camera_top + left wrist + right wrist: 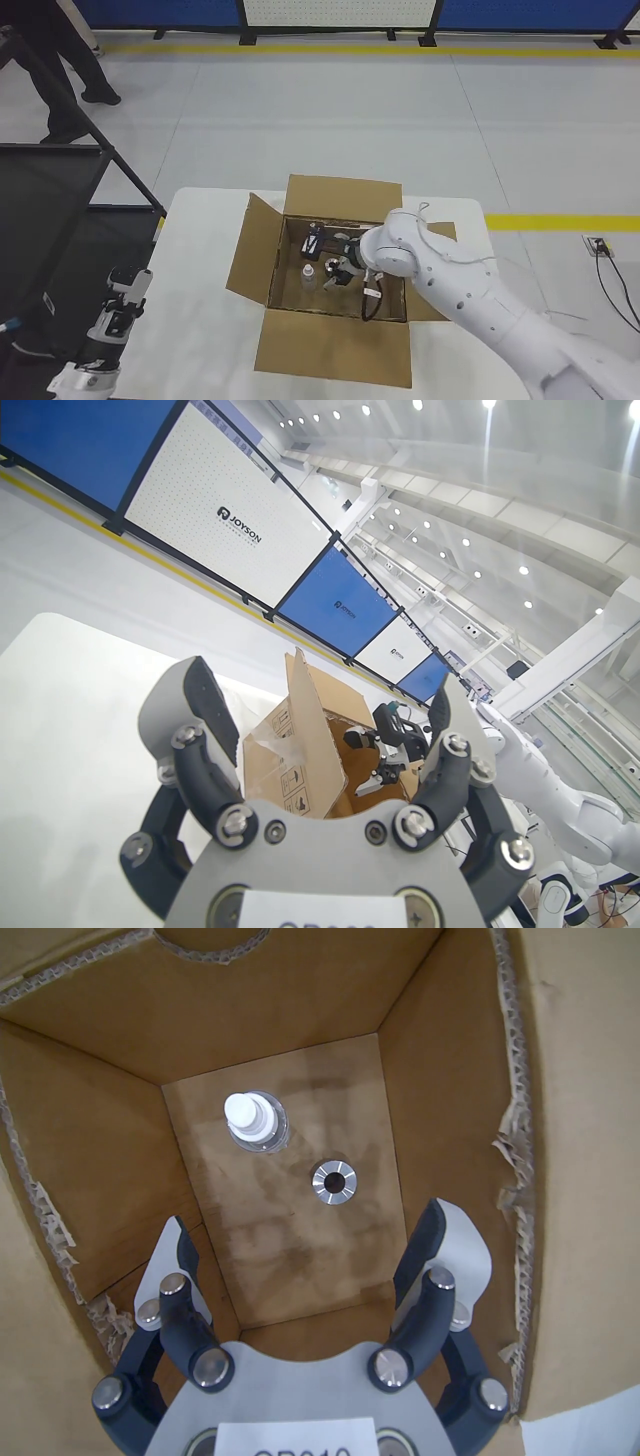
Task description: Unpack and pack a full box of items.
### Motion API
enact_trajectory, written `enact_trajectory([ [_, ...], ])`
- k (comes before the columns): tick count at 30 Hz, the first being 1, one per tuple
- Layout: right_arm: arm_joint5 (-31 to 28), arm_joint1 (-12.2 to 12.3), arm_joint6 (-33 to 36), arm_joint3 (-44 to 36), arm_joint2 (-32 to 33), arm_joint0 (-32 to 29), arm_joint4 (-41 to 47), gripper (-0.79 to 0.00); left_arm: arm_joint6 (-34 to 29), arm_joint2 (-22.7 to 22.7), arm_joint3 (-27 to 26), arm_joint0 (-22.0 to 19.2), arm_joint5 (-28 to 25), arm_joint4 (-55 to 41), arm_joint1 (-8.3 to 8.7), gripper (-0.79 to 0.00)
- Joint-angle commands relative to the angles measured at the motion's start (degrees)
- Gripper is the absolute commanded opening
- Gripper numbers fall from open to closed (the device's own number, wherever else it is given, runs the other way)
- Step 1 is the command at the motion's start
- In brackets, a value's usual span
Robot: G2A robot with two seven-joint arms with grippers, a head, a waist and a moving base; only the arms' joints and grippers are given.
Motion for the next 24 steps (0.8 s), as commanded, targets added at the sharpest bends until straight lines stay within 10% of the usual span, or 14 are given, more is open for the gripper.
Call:
enact_trajectory([
  [1,-1.3,-2.0,-0.9,4.9,-1.5,1.1,0.6,0.0,0.2,-0.3,-0.2,0.4,-0.2,-0.1,0.01,0.0],
  [16,-3.3,-15.2,-10.2,30.9,-7.5,3.8,-0.5,0.0,0.4,-1.4,-0.8,1.8,-1.2,-0.5,0.16,0.0],
  [19,-4.1,-16.7,-11.3,34.7,-7.6,4.0,-0.8,-0.394,0.4,-1.5,-0.8,2.0,-1.6,-0.5,0.19,0.0],
  [24,-5.6,-18.6,-13.4,39.2,-7.6,4.2,-1.4,-0.474,0.3,-1.8,-0.8,2.3,-1.8,-0.6,0.25,0.0],
])
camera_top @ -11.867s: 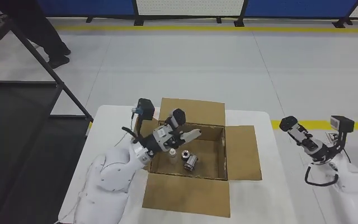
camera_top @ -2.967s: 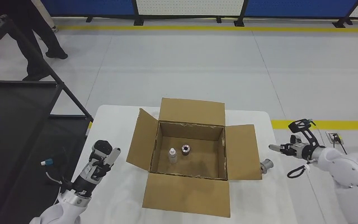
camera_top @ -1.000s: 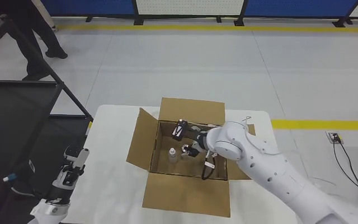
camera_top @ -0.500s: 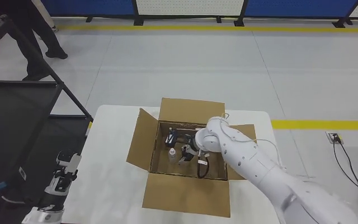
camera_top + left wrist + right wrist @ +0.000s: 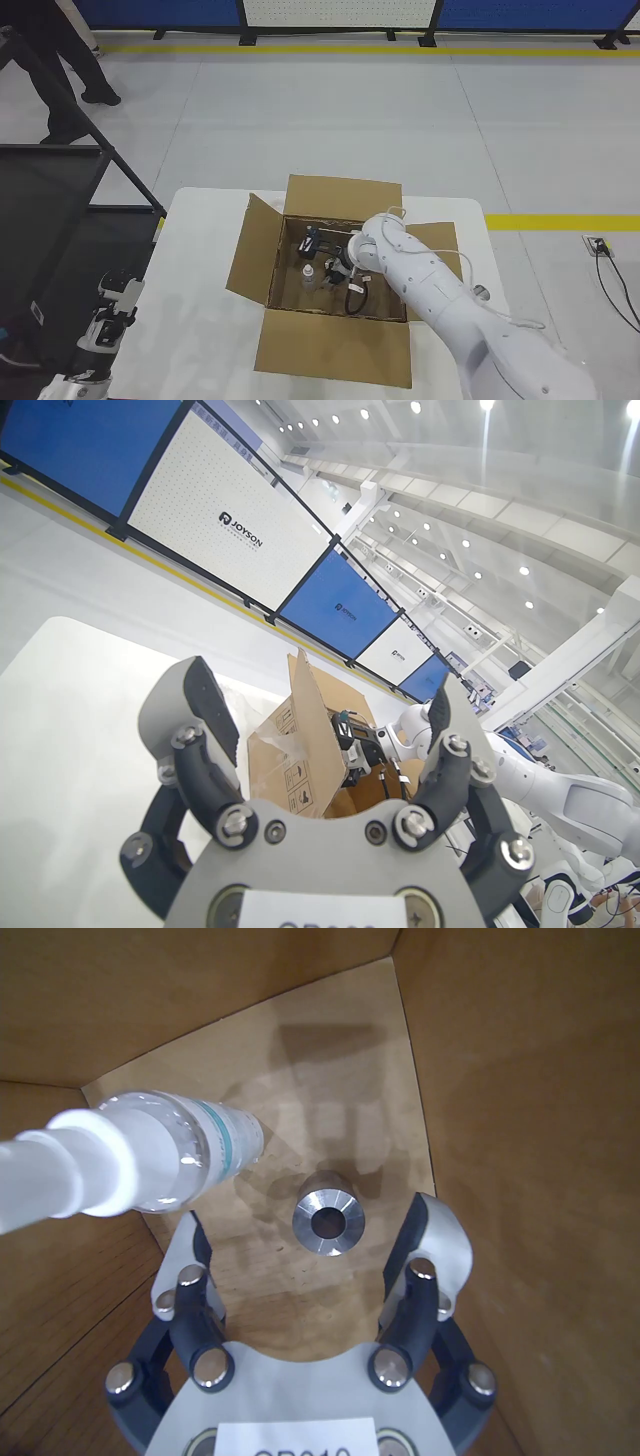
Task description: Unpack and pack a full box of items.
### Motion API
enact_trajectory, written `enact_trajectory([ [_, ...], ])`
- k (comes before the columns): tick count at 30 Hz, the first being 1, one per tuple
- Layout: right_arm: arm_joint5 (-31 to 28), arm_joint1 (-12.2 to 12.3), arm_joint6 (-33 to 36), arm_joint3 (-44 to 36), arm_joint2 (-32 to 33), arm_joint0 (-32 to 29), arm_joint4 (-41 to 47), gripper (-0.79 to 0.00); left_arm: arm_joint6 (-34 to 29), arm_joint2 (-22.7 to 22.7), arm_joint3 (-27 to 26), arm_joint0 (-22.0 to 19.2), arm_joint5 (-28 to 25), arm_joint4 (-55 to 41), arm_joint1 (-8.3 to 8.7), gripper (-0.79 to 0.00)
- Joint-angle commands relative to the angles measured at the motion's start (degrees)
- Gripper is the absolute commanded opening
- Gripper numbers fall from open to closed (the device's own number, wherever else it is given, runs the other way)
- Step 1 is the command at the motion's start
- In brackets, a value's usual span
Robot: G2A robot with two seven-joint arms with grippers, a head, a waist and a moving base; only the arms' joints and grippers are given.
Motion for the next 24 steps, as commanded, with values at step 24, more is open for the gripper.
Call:
enact_trajectory([
  [24,-5.8,-3.7,-6.1,10.1,1.0,1.1,-3.7,-0.785,-0.7,-0.6,-0.1,-0.1,-0.4,0.3,0.33,0.0],
])
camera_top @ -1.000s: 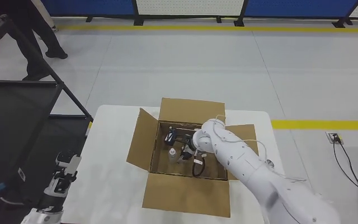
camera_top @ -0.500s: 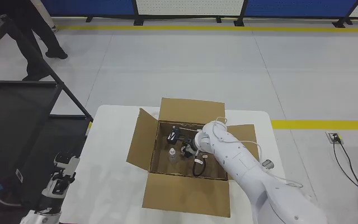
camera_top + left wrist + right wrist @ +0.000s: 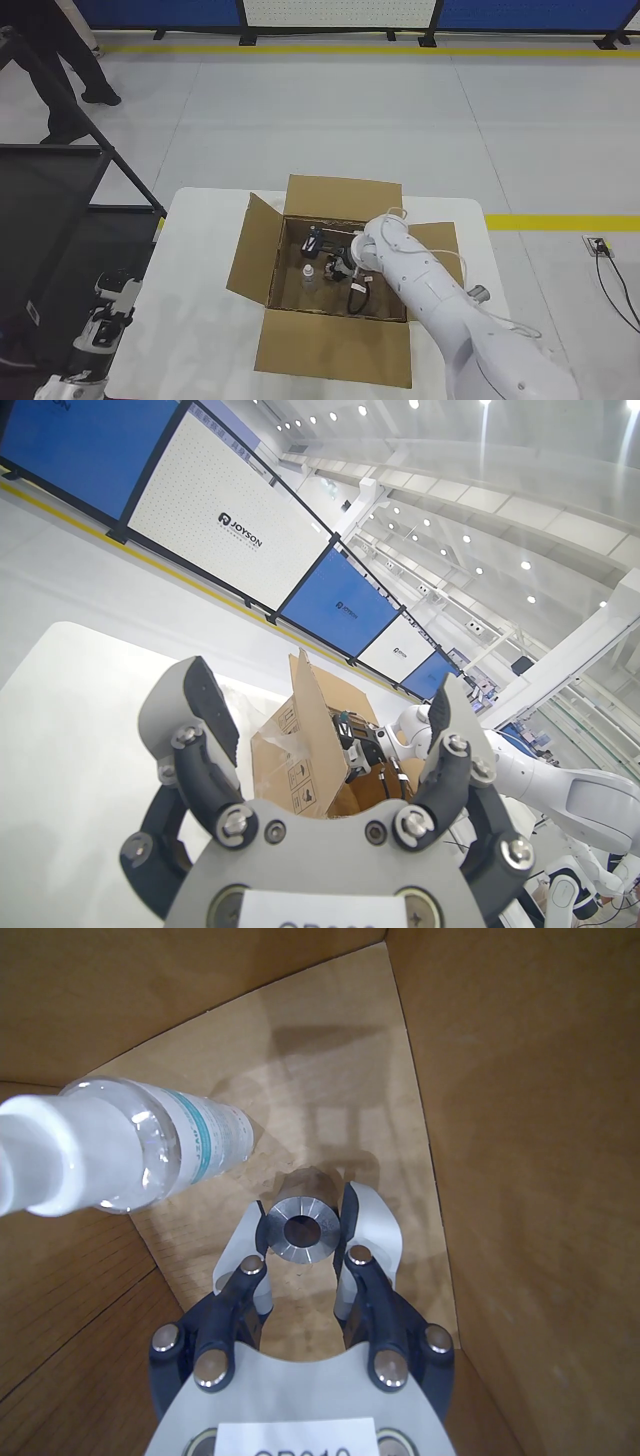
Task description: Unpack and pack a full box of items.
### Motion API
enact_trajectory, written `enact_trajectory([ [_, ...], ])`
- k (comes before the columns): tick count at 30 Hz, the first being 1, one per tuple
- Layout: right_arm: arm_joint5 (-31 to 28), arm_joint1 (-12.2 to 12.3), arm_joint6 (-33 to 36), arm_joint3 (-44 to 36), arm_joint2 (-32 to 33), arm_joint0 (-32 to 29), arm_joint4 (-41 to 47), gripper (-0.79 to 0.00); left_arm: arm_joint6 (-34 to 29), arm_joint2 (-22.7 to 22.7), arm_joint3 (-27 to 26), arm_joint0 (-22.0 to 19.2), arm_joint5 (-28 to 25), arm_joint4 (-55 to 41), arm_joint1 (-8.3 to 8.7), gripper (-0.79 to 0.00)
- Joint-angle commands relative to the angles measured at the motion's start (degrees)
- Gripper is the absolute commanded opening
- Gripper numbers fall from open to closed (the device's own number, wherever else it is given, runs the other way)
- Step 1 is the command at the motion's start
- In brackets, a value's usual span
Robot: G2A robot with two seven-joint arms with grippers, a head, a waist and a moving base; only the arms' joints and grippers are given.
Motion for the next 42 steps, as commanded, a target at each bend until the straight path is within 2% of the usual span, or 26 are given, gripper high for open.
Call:
enact_trajectory([
  [1,-1.0,0.2,-0.7,0.6,0.2,0.3,-0.2,-0.785,-0.2,0.3,0.1,-0.2,0.1,0.1,0.02,0.0],
  [5,-2.9,0.8,-2.7,1.7,0.3,0.9,-1.2,-0.785,-0.7,1.1,0.2,-0.7,0.3,0.7,0.09,0.0],
  [13,-6.2,2.7,-11.2,1.1,-0.4,1.5,-5.9,-0.785,-1.4,2.5,0.4,-1.9,0.7,1.6,0.22,0.0],
  [21,-4.6,4.9,-17.8,-3.2,-0.9,1.3,-11.0,-0.785,-2.2,4.1,0.7,-3.4,1.2,2.0,0.37,0.0],
  [27,-2.7,7.5,-19.5,-8.3,-0.4,1.0,-14.1,-0.785,-2.4,4.5,1.0,-4.1,1.5,2.3,0.5,0.0],
  [35,-0.2,13.8,-18.7,-20.8,2.8,-1.7,-16.5,-0.785,-2.6,5.0,1.5,-5.0,1.7,2.2,0.66,0.0],
  [38,0.9,17.2,-16.5,-28.5,5.3,-4.0,-17.4,-0.785,-2.6,5.3,1.7,-5.3,1.9,2.4,0.71,0.0],
  [42,3.9,22.6,-10.4,-41.7,10.7,-8.8,-18.1,-0.785,-2.6,5.6,1.7,-5.6,2.1,2.5,0.78,0.0],
])
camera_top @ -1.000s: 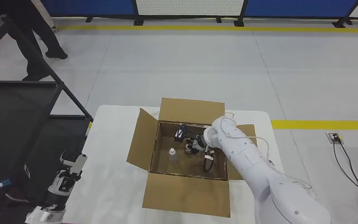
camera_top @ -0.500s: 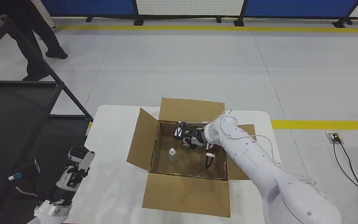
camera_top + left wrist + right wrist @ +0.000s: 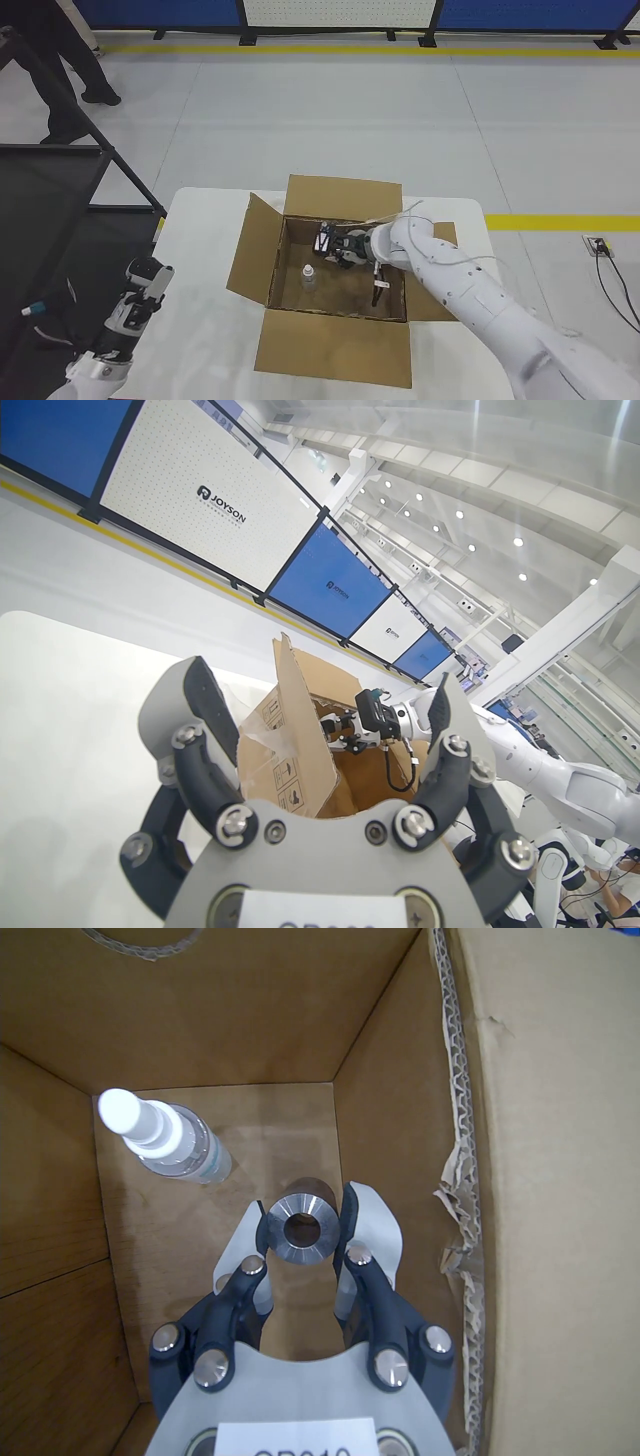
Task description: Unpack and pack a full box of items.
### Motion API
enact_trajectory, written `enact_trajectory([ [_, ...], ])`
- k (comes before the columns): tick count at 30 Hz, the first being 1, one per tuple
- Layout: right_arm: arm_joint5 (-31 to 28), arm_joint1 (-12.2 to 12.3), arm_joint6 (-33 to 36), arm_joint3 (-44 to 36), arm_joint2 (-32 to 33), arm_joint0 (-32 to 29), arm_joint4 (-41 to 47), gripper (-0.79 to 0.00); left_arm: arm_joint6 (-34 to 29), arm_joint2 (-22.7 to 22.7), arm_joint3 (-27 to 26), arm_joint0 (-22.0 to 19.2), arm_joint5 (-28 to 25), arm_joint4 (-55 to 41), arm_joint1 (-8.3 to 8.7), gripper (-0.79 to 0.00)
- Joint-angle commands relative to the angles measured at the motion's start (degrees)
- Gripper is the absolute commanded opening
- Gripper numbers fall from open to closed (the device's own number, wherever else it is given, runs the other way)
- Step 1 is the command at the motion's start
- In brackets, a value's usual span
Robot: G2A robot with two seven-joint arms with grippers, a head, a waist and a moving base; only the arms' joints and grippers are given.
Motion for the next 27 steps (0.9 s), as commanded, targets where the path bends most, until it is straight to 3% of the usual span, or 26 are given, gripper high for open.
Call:
enact_trajectory([
  [1,2.0,2.9,4.2,-8.0,3.5,-3.1,-0.3,-0.785,0.0,0.1,0.0,-0.1,0.0,0.0,0.03,0.0],
  [8,6.6,11.1,15.9,-31.9,17.9,-16.9,0.1,-0.785,-0.2,0.6,0.1,-0.1,0.6,0.1,0.13,0.0],
  [27,6.6,11.1,15.9,-31.9,17.9,-16.9,0.1,-0.785,-1.1,0.8,0.1,-0.2,1.2,0.0,0.22,0.0],
])
